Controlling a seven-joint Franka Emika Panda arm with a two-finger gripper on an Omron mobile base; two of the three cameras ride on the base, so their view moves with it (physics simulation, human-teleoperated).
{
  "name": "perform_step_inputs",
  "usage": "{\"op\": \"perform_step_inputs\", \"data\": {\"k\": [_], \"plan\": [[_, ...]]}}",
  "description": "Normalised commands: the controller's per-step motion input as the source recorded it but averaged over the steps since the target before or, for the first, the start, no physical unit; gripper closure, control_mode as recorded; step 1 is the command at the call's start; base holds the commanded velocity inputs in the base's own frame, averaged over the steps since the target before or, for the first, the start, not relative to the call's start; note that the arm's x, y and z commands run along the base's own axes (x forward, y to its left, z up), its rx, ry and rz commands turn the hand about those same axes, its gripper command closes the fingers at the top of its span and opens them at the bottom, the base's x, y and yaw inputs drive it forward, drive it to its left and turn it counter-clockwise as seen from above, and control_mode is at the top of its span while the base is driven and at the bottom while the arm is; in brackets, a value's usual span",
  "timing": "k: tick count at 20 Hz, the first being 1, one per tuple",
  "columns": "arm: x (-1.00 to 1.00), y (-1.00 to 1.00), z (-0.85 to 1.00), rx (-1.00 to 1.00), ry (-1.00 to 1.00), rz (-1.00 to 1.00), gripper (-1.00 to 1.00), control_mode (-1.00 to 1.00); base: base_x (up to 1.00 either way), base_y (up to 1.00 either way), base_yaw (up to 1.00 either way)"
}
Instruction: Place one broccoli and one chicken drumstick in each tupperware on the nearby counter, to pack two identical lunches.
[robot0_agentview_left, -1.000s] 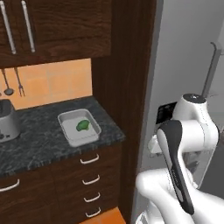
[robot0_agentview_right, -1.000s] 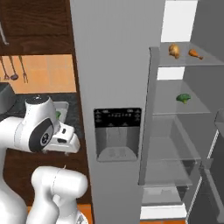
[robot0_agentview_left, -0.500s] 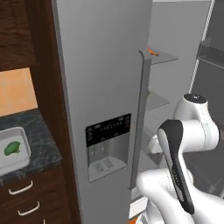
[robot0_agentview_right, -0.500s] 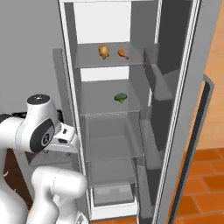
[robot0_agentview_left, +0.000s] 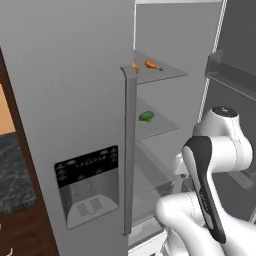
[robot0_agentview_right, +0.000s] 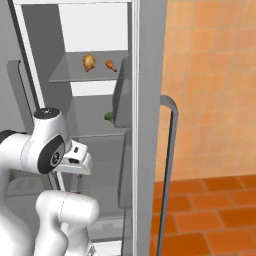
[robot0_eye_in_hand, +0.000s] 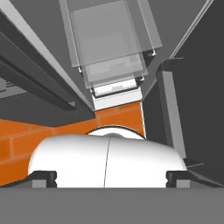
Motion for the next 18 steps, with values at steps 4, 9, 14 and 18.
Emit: {"op": "perform_step_inputs", "data": {"k": [4,9,14,18], "plan": [[0.0,0.0,0.0,0.0,0.0,0.0,-1.0,1.0,0.16,0.0,0.15],[0.0,0.0,0.0,0.0,0.0,0.0,-1.0,1.0,0.39,0.0,0.07],[0.0,0.0,0.0,0.0,0.0,0.0,-1.0,1.0,0.09,0.0,0.19],[0.0,0.0,0.0,0.0,0.0,0.0,-1.0,1.0,0.0,-0.07,0.2]]}}
